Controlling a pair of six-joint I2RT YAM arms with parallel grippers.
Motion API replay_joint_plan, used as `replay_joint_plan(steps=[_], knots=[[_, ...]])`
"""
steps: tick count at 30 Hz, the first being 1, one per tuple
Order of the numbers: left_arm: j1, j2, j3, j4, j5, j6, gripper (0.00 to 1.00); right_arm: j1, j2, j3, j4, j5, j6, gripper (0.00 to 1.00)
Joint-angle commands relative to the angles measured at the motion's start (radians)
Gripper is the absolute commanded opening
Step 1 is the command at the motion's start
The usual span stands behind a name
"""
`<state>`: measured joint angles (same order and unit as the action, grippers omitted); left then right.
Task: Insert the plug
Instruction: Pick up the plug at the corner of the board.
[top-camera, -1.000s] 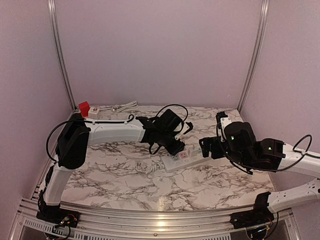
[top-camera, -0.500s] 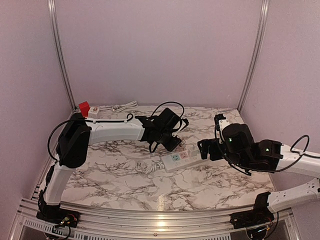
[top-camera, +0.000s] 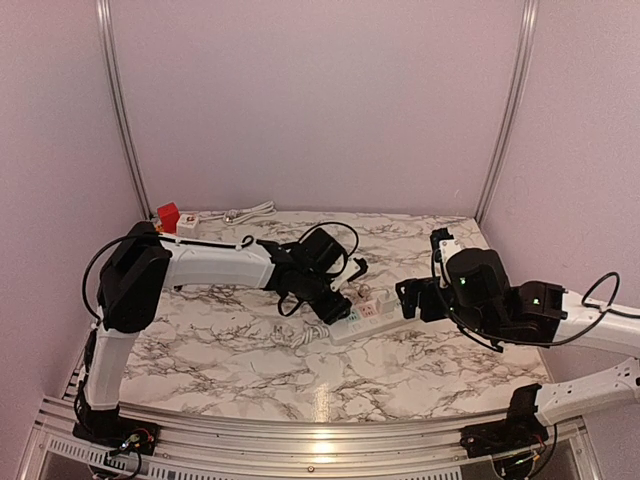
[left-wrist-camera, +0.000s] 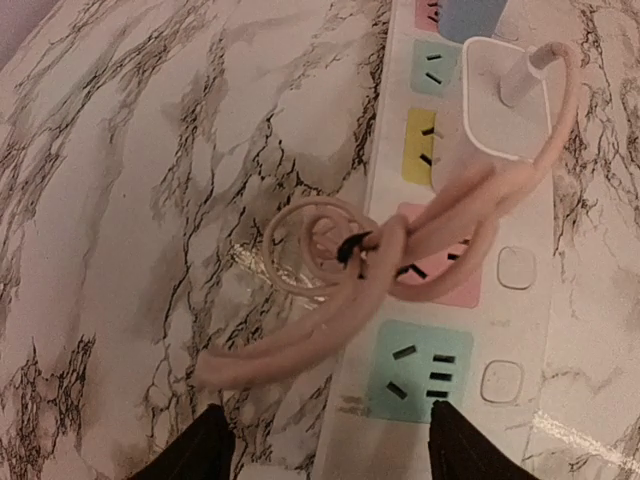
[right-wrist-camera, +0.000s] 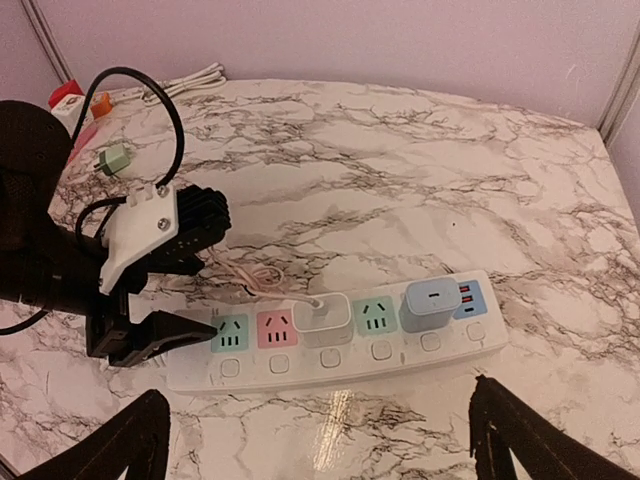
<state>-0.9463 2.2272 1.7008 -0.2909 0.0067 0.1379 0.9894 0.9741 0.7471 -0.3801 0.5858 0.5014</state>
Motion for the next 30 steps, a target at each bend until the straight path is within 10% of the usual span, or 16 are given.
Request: replay_joint_plan(steps=[1,11,30], knots=[[0.041,-0.108,-0.055,-0.006,-0.001,-0.025,0.70,-0.004,-0.005,-0.010,0.040,-0.004,0.004,0.99],[0.186,-0.197,-0.132,0.044,-0.243,-0.146,0.98,-0.004,-0.030,-0.024,0.026,-0.008,0.016,0.98],[0.457,-0.111,-0.055,0.035,-0.532,-0.264,0.99,-0.003,0.013,-0.013,0.043,-0.032,0.021,0.99]])
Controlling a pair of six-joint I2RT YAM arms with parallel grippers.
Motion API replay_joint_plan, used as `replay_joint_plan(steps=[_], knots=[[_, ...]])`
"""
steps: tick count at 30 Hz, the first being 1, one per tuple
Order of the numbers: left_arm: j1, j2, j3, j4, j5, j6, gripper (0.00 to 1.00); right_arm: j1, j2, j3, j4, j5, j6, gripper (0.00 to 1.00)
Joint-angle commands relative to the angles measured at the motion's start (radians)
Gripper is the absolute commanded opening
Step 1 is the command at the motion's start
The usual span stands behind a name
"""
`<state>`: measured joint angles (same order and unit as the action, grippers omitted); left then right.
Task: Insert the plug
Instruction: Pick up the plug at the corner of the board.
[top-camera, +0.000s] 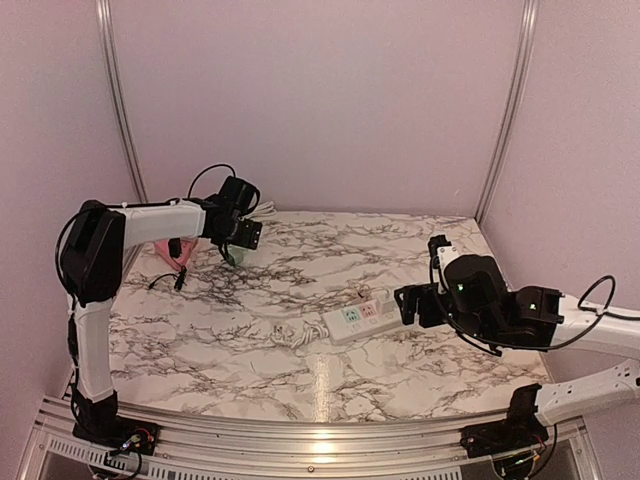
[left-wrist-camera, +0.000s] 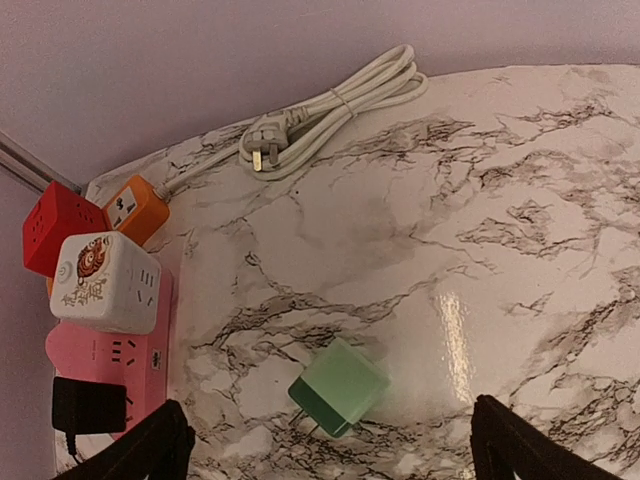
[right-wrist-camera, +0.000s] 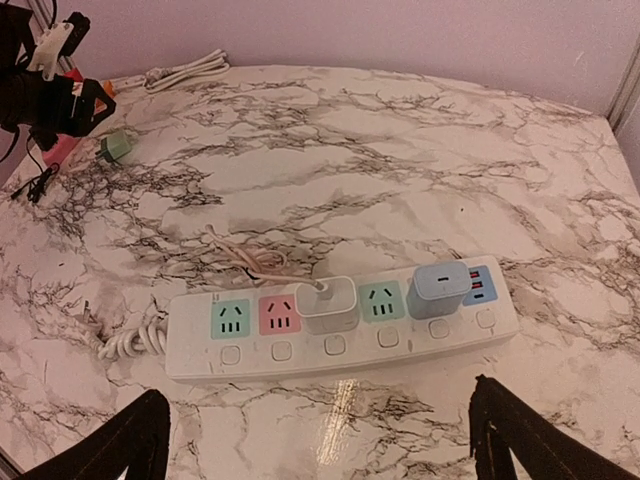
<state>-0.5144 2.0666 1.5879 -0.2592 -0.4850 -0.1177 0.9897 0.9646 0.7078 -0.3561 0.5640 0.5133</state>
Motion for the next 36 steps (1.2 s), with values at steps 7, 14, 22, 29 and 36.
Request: replay_joint_plan(steps=[7,14,22,29,36], knots=[[0.073,0.145,0.126,0.006,0.117,0.079,0.99,-0.004,0.039,0.036,0.016,-0.018,0.013,0.99],[0.118,0.192,0.133,0.024,0.311,0.105,0.99,-0.004,0.058,0.046,0.021,-0.020,0.013,0.99],[0.132,0.241,0.130,0.025,0.396,0.092,0.95,-0.004,0.115,0.090,0.025,-0.032,0.001,0.98],[0.131,0.220,0.098,0.023,0.395,0.063,0.87,-0.004,0.135,0.102,0.035,-0.036,-0.007,0.98],[0.132,0.181,0.045,0.014,0.367,0.022,0.79,-0.005,0.155,0.110,0.043,-0.037,-0.013,0.98]])
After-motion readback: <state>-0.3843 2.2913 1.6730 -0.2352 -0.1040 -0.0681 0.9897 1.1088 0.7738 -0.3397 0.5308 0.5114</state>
